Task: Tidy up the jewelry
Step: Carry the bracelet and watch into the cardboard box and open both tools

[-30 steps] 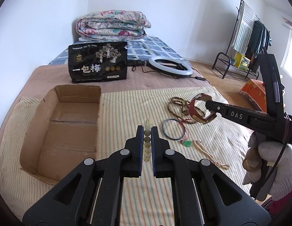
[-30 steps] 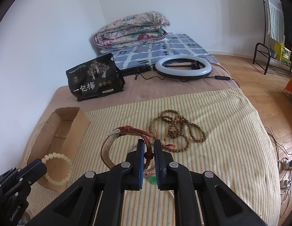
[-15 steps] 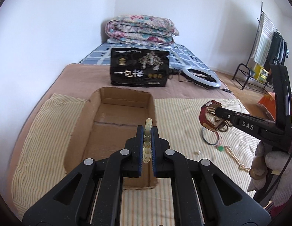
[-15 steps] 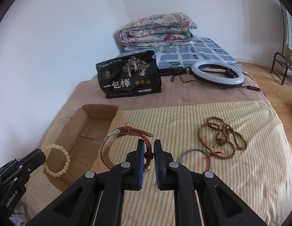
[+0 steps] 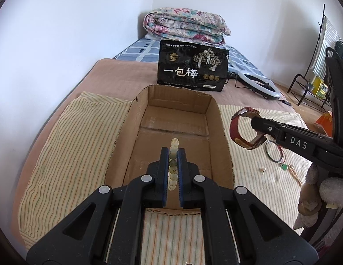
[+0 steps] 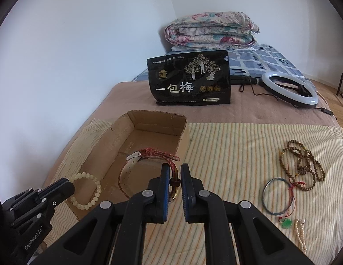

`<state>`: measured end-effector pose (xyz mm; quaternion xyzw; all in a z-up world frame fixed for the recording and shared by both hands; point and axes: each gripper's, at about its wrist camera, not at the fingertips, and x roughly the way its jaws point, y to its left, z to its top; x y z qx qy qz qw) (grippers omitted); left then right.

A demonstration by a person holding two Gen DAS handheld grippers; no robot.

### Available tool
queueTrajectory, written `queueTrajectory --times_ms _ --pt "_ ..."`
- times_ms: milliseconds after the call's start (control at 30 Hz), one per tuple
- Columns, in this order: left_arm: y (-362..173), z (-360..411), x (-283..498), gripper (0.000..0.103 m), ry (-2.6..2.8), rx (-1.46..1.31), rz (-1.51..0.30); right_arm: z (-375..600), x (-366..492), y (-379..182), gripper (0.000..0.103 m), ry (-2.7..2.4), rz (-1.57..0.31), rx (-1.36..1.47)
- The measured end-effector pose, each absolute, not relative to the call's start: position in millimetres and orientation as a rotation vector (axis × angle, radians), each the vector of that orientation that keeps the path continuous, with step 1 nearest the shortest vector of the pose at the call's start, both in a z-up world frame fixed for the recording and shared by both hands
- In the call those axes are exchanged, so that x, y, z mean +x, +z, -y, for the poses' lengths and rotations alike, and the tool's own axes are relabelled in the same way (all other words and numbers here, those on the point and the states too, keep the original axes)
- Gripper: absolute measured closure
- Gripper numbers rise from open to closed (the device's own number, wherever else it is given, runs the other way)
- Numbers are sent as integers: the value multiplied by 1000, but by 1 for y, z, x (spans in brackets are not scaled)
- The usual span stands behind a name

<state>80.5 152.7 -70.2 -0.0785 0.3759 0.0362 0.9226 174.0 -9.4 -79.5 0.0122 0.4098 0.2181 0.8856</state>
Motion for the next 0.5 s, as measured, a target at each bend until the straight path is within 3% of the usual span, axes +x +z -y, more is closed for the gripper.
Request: queueTrajectory --times_ms 500 --pt "-79 -157 81 98 77 -148 -799 -23 182 -103 95 480 -901 -11"
